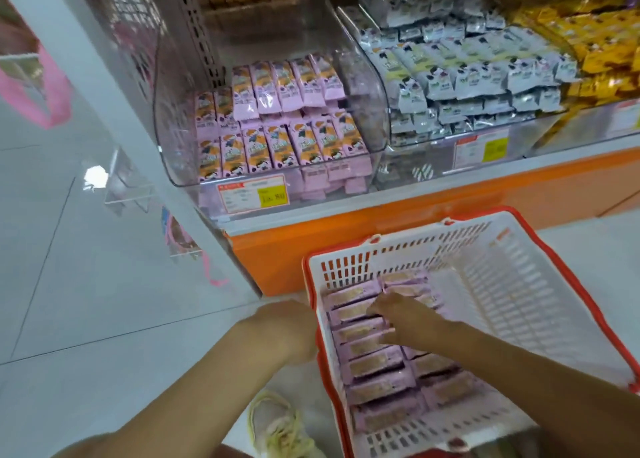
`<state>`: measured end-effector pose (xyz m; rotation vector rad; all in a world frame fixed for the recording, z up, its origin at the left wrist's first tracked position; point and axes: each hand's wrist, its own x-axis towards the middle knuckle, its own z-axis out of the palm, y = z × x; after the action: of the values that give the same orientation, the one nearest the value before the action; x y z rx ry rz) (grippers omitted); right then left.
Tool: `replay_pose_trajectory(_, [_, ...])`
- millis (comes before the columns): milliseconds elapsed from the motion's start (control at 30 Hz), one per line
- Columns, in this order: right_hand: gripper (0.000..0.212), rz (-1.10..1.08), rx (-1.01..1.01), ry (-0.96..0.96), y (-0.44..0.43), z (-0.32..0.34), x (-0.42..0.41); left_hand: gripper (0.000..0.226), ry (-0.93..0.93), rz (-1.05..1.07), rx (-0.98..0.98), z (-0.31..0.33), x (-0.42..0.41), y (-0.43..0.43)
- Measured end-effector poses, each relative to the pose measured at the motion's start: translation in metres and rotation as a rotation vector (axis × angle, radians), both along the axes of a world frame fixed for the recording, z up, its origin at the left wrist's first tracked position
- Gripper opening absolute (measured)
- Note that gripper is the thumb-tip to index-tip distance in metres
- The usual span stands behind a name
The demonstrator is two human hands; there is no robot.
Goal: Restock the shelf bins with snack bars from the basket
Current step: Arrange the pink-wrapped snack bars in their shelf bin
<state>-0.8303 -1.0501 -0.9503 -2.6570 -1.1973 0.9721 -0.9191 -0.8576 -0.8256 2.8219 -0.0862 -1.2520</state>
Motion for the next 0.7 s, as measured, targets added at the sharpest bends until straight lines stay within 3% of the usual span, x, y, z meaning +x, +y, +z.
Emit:
replay_pose_trajectory(167, [0.071,0.204,-0.189,-0.006,-0.01,-0.047,-0.015,0.02,0.059,-0.005,0.012,-0.035,-0.001,-0.012])
replay_pose_trajectory(233, [0.072,0.18,-0.192,-0.017,-0.012,-0.055,-0.018,0.016,0.068,-0.033,0.026,-0.04,-0.001,-0.018])
replay_pose_trajectory(333, [0.073,0.141,-0.181,-0.017,-0.014,-0.063,-0.021,0.034,0.032,-0.065,0.042,-0.043,0.0,-0.021])
replay_pose_trajectory(467, [0.078,0.096,-0.146,0.001,-0.017,-0.072,-0.023,0.035,0.016,-0.02,-0.009,-0.039,0.005,-0.016])
replay_pose_trajectory(567, [0.076,0.012,-0.001,0.083,-0.023,-0.06,-0.021,0.02,0.019,0.007,-0.053,-0.034,0.007,-0.008])
replay_pose_trajectory(700, [0.071,-0.385,0.327,0.453,-0.041,-0.012,-0.02,0.031,0.02,0.048,-0.115,-0.017,0.009,0.0])
